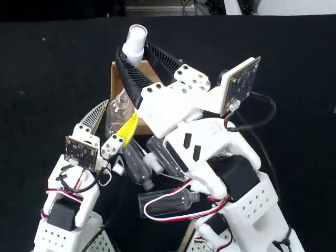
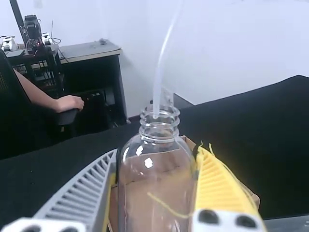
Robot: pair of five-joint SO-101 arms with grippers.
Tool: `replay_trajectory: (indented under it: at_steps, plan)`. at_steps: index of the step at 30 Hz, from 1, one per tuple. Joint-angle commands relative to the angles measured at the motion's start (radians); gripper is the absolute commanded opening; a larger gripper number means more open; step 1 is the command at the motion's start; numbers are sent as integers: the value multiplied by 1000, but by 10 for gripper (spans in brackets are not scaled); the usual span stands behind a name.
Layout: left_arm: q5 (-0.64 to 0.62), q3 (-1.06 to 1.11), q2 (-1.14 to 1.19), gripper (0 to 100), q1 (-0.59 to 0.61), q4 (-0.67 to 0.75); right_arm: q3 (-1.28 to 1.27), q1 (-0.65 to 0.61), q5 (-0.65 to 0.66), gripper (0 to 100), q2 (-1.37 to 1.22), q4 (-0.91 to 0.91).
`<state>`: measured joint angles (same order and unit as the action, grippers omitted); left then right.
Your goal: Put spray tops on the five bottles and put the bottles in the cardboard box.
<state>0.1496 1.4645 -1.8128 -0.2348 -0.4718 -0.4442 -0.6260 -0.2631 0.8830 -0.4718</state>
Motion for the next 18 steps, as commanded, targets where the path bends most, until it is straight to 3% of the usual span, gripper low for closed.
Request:
replay_trajectory:
  at_steps: [1, 7, 18]
  plan:
    - [8, -15, -12, 105, -2, 23, 8, 17, 0, 11, 42, 3]
    - [8, -16, -12, 105, -2, 23, -27, 58, 0, 11, 44, -3]
    - [11, -16, -12, 105, -2, 23, -154, 11, 38, 12, 42, -51]
